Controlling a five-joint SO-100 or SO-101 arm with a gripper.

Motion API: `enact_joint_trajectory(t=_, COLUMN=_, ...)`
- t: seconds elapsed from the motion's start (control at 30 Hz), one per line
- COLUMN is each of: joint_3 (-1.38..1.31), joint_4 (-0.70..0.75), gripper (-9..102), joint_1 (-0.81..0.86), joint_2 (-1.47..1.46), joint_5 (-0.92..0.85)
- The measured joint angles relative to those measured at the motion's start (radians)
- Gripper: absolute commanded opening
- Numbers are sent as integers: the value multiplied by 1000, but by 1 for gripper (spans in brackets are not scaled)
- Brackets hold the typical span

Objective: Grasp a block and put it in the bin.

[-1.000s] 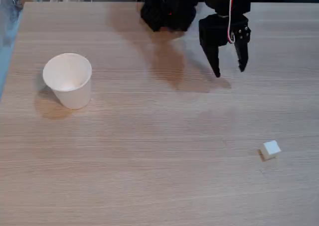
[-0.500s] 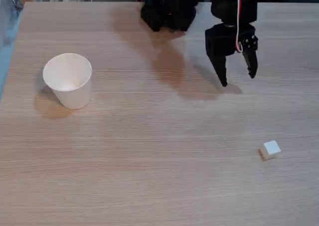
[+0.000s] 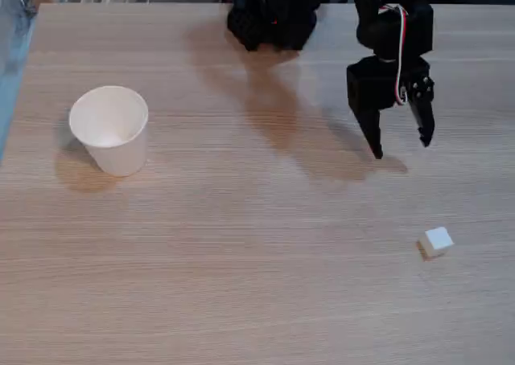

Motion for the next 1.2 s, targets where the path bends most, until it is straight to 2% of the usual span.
enact_joint_trajectory(t=0.47, joint_3=-212, joint_4=74, gripper=38, joint_1=31, joint_2=-199, joint_5=5)
enact_joint_trajectory(t=1.2, joint_3=-402, joint_4=5, gripper=37, joint_1=31, joint_2=-443, joint_5=-46)
